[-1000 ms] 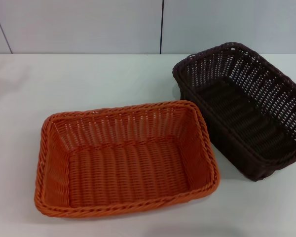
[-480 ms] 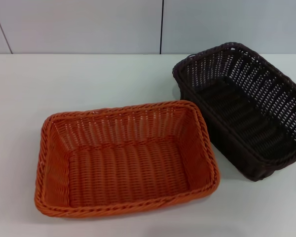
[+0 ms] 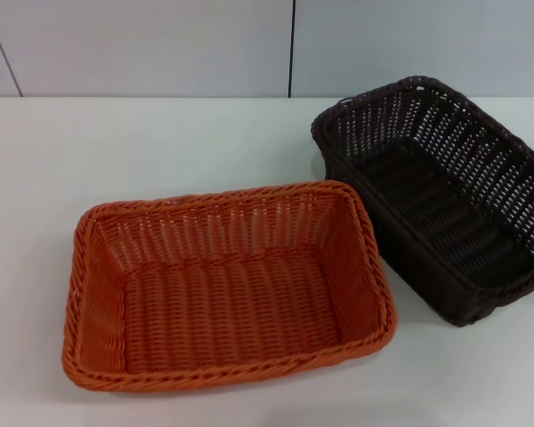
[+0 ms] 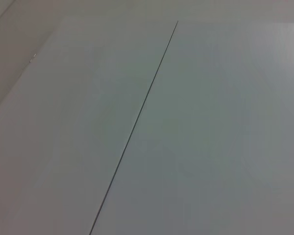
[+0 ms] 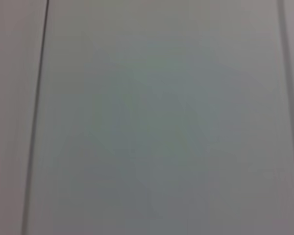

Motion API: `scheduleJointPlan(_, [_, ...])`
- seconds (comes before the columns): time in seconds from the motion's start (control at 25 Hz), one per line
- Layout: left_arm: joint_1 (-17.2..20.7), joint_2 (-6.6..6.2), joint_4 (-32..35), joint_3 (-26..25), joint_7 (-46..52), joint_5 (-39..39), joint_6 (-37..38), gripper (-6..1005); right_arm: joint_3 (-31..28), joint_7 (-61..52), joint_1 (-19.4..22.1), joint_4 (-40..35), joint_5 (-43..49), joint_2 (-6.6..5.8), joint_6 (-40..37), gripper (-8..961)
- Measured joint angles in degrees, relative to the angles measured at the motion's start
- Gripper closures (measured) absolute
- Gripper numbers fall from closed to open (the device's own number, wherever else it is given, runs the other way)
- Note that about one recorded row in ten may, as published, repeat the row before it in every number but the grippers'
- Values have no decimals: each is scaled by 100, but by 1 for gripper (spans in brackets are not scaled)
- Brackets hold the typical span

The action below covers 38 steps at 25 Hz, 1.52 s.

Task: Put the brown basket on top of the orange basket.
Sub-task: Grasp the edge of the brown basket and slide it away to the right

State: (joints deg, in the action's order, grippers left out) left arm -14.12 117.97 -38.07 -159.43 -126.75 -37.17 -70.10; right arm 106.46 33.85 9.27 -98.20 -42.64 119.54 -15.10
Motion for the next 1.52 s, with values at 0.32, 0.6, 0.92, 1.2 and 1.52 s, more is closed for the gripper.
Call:
scheduleJointPlan(0.32, [-43, -3, 20, 52, 21, -19, -4, 202, -745, 55, -435, -936, 982, -84, 3361, 282])
scheduleJointPlan(0.6, [-46, -3, 57, 62, 31, -27, -4, 202, -1110, 1586, -711, -1884, 1067, -78, 5770, 285])
scheduleJointPlan(0.92, [-11, 11, 27, 80, 45, -16, -83, 202, -1085, 2225, -1818, -1911, 1548, -235, 8354, 288])
scheduleJointPlan(1.2, [-145, 41, 291, 63, 54, 77, -94, 202, -844, 2211, -2505, -2016, 1583, -1117, 9139, 292])
scheduleJointPlan(1.52, [-338, 46, 512, 53, 39, 111, -34, 202, -855, 2516, -2814, -1965, 1692, -1788, 9474, 300])
